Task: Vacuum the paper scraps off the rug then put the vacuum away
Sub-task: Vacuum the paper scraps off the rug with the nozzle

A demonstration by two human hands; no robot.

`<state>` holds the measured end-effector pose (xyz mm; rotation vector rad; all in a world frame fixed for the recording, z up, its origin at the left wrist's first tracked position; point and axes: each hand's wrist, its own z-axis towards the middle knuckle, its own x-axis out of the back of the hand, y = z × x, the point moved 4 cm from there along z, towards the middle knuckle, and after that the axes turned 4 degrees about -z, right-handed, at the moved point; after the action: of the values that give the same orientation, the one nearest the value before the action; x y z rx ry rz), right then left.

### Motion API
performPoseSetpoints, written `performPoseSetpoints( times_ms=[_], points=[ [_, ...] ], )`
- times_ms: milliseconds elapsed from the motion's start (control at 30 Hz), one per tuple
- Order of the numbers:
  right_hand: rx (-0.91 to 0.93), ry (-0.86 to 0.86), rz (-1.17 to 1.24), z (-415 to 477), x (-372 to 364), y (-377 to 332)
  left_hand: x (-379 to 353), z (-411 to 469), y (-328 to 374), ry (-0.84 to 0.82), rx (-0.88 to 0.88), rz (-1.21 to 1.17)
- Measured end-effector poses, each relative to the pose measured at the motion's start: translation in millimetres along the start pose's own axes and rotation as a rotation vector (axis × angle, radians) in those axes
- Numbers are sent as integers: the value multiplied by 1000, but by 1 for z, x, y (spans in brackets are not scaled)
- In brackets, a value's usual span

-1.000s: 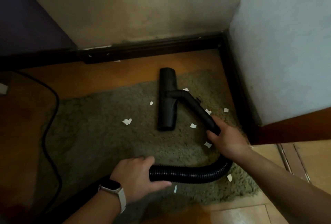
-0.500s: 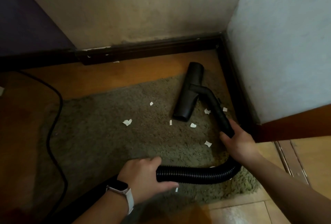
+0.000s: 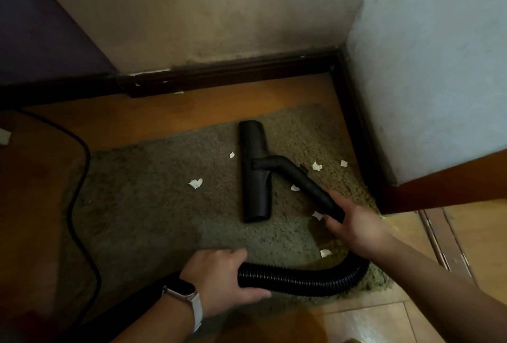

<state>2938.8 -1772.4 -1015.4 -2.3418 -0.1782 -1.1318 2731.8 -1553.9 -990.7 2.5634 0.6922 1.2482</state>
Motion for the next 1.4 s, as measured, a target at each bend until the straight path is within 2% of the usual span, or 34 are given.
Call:
performPoseSetpoints(
  times_ms=[267, 467, 700, 1000, 1200, 1400],
  points=[
    [-123, 127, 46, -34, -5, 27, -7, -1, 14, -25, -41, 30],
    [-112, 115, 25, -26, -5, 21, -7, -6, 13, 8, -44, 25],
    [-8, 16, -8, 24, 2, -26, 5, -16, -8, 102, 14, 31],
    [107, 39, -146, 56, 3, -72, 4, -26, -25, 178, 44, 18],
    [91, 55, -159, 56, 1, -72, -1, -27, -27, 189, 56, -19],
    [23, 56, -18, 42, 2, -44, -1, -25, -21, 169, 47, -41]
  ],
)
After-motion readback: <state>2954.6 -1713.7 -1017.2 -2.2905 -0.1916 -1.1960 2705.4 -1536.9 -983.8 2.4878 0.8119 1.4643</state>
